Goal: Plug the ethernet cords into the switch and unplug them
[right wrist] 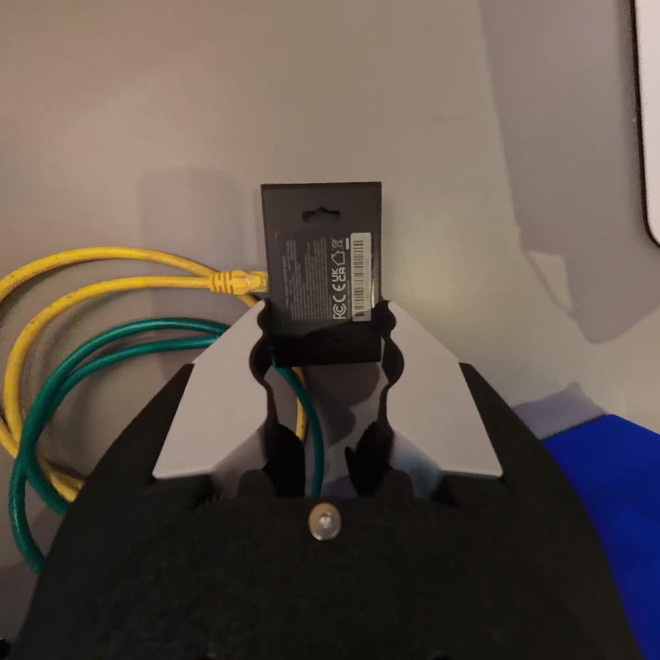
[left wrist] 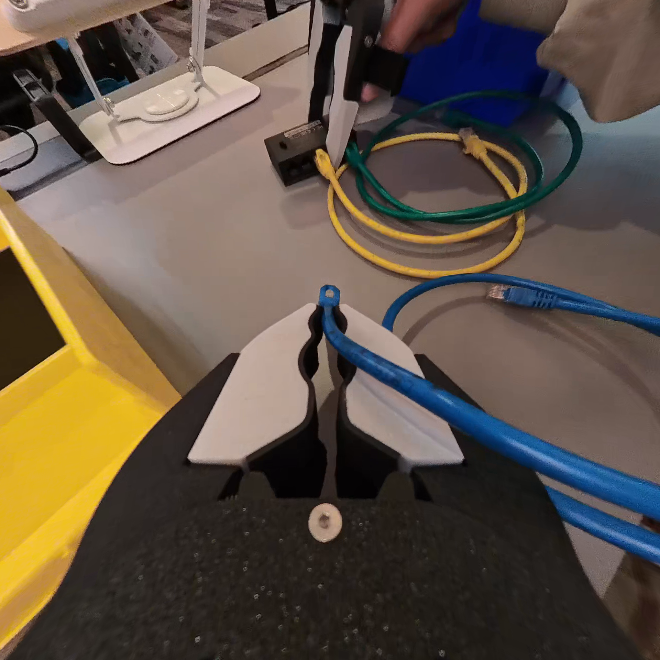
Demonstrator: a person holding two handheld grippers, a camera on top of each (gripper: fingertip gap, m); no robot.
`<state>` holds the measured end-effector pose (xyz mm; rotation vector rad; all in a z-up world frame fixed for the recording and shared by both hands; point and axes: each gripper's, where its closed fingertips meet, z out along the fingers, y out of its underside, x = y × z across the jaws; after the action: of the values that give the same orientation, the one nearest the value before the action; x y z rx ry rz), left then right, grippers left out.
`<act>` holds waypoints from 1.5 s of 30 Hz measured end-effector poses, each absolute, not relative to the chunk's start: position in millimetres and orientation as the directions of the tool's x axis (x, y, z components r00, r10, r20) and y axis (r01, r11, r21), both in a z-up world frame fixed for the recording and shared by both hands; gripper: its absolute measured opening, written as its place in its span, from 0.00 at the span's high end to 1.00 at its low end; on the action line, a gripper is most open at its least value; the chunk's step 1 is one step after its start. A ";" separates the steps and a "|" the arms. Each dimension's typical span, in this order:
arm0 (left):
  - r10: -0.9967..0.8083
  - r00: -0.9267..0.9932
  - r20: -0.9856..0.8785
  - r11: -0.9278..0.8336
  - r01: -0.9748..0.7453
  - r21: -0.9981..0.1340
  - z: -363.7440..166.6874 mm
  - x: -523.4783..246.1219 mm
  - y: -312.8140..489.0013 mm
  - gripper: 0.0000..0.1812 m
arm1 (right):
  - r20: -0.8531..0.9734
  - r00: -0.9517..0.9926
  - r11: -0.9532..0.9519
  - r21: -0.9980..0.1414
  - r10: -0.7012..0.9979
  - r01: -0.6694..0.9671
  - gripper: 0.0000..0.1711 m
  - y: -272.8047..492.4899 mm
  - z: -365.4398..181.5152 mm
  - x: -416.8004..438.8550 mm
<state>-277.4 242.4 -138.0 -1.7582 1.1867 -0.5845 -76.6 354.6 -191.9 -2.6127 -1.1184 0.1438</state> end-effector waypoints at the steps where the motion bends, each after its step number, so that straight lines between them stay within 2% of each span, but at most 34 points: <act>1: -0.897 0.431 -0.096 -0.126 -0.457 -0.881 -135.5 -275.2 243.3 0.97 | 0.015 0.702 -0.666 -0.304 0.712 0.681 0.65 354.1 -191.9 -76.4; 4: -0.880 0.467 -0.083 -0.100 -0.354 -0.930 -112.0 -264.9 252.4 0.97 | 0.044 0.711 -0.664 -0.323 0.702 0.675 0.65 353.8 -185.1 -76.1; 6: -0.864 0.497 -0.080 -0.065 -0.268 -0.961 -88.2 -256.7 261.4 0.97 | 0.023 0.741 -0.665 -0.421 0.671 0.617 0.65 355.0 -163.6 -87.5; 9: -0.853 0.506 -0.124 0.037 -0.178 -0.983 -49.5 -242.8 269.7 0.97 | -0.109 0.733 -0.644 -0.576 0.671 0.504 0.65 342.8 -122.8 -117.3; 15: -0.882 0.430 -0.191 0.121 -0.186 -0.975 -23.4 -212.1 277.2 0.97 | -0.219 0.615 -0.541 -0.737 0.758 0.404 0.65 303.9 -74.7 -160.4; 24: -0.828 0.446 -0.340 0.235 -0.273 -0.933 -32.4 -197.3 267.0 0.97 | -0.339 0.637 -0.621 -0.730 0.692 0.286 0.65 292.6 -80.3 -154.9; 28: -0.830 0.501 -0.246 0.163 -0.204 -0.965 -35.5 -197.3 269.6 0.97 | -0.342 0.662 -0.635 -0.726 0.667 0.264 0.65 293.8 -82.5 -154.0; 33: -0.840 0.529 -0.119 0.086 -0.087 -0.993 -36.8 -197.6 269.9 0.97 | -0.323 0.673 -0.623 -0.738 0.665 0.260 0.65 293.7 -81.6 -155.5; 38: -0.833 0.531 -0.157 0.112 -0.116 -0.987 -43.0 -195.0 268.6 0.97 | -0.291 0.688 -0.614 -0.737 0.665 0.283 0.65 291.4 -83.1 -154.7; 45: -0.831 0.530 -0.169 0.091 -0.169 -0.981 -53.9 -193.7 270.4 0.97 | -0.121 0.737 -0.569 -0.721 0.665 0.395 0.66 293.9 -88.2 -150.5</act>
<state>-193.7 270.4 -53.9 -1.4232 0.9293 -0.6157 -150.5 293.9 -88.2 -2.2400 -0.7950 0.5021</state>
